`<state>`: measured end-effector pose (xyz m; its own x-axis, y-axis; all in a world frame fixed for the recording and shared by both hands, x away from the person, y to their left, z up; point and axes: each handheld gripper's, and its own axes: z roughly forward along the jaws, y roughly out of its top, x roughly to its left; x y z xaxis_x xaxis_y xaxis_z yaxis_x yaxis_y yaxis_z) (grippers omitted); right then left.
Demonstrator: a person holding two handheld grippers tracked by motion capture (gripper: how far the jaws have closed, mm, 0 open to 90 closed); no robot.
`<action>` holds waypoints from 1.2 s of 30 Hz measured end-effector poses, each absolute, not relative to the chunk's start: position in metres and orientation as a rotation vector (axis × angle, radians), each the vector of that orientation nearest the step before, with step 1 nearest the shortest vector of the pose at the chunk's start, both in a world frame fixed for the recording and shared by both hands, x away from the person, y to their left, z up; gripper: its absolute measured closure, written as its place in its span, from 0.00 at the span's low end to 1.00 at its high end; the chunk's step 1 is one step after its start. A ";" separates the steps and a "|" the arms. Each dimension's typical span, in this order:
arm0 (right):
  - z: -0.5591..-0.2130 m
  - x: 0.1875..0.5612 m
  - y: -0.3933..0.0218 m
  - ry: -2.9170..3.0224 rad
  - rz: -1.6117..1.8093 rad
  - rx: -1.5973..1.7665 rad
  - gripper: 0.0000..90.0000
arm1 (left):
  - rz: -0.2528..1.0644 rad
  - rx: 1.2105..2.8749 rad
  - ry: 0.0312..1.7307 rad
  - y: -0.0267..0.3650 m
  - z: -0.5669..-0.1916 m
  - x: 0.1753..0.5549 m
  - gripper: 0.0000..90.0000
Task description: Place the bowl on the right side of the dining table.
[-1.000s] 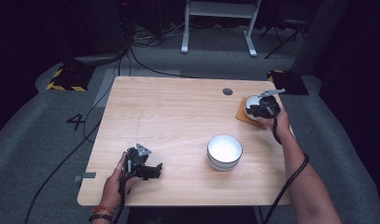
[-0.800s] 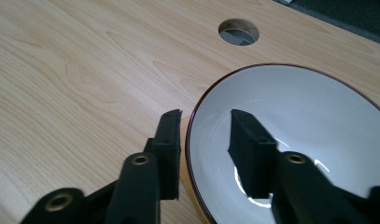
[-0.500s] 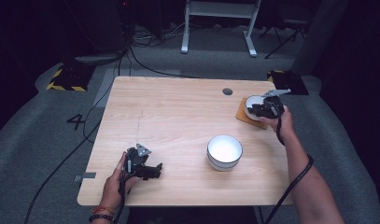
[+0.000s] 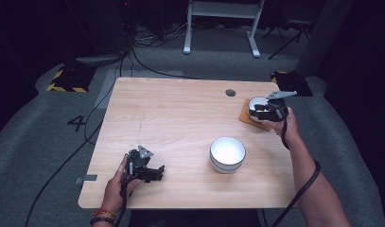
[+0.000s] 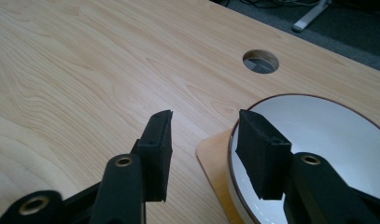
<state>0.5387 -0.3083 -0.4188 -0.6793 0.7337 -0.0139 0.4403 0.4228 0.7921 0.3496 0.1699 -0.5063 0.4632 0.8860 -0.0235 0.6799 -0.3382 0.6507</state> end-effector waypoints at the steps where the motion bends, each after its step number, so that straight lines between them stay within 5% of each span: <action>1: -0.418 0.538 -0.308 2.331 1.137 0.996 0.60 | 0.452 2.122 1.296 0.170 -0.506 0.350 0.00; 12: -0.407 0.524 -0.298 2.351 1.170 0.914 0.54 | 0.452 2.121 1.297 0.170 -0.506 0.350 0.00; 27: -0.403 0.509 -0.285 2.353 1.107 0.851 0.31 | 0.452 2.122 1.296 0.170 -0.506 0.350 0.00; 36: -0.398 0.497 -0.282 2.368 1.077 0.803 0.28 | 0.452 2.122 1.297 0.170 -0.506 0.350 0.00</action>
